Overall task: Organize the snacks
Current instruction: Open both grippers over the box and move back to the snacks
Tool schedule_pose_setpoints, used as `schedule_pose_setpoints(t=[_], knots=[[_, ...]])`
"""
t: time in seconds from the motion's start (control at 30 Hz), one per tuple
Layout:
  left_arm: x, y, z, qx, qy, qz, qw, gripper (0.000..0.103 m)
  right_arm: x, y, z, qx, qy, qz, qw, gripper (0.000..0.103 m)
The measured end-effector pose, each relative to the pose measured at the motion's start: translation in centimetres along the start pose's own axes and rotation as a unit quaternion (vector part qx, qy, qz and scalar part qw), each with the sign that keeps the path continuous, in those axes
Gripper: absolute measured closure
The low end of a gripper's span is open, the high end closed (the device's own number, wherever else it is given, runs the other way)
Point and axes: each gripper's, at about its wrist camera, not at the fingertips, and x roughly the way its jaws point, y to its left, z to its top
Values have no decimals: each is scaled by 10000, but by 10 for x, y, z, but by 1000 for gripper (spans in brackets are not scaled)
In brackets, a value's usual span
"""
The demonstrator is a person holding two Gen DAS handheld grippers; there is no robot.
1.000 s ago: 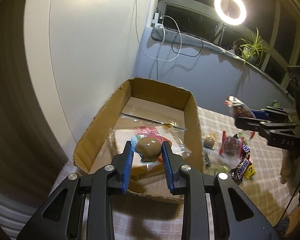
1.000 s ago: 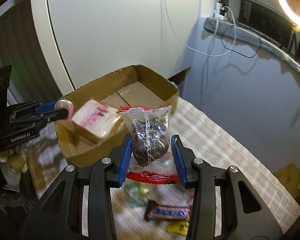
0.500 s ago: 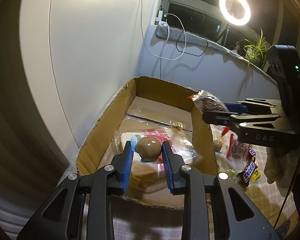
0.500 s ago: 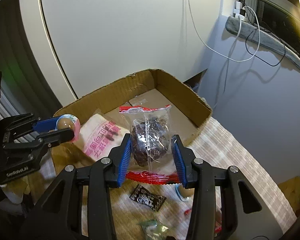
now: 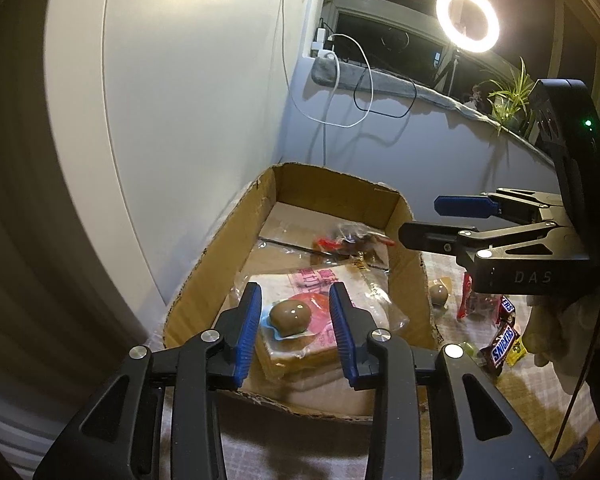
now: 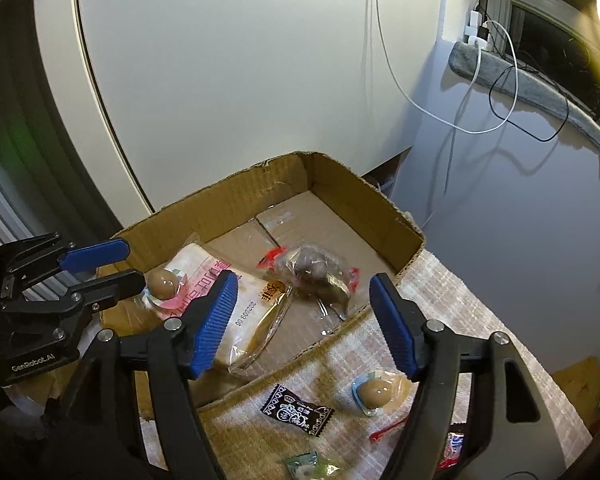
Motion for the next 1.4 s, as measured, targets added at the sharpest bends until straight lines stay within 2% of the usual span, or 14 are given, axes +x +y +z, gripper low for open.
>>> schedule_pose_setpoints(t=[0.1, 0.3, 0.4, 0.53, 0.67, 0.77, 0.97, 1.1, 1.4], knots=[[-3, -3, 0, 35, -33, 9, 10000, 66, -6, -1, -1, 5, -65, -49, 10000, 22], [-15, -12, 0, 138, -126, 28, 9998, 63, -20, -3, -7, 31, -125, -114, 9999, 22], [-19, -19, 0, 201, -154, -12, 9997, 54, -29, -5, -11, 52, -148, -150, 9998, 22], [-25, -31, -2, 324, -180, -50, 9993, 53, -43, -6, -18, 82, -168, -246, 9995, 22], [-30, -43, -10, 454, -267, -191, 9984, 44, -59, -9, -31, 163, -245, -385, 9988, 21], [-33, -53, -19, 588, -344, -276, 9973, 42, -76, -15, -44, 299, -348, -452, 9979, 21], [-31, -69, -36, 450, -54, -552, 9974, 42, -113, -36, -79, 677, -489, -544, 9950, 21], [-32, -80, -45, 397, 57, -665, 9970, 42, -139, -54, -105, 955, -560, -781, 9908, 7], [-19, -108, -63, 485, 494, -802, 9944, 42, -186, -96, -172, 1673, -545, -1312, 9756, 6]])
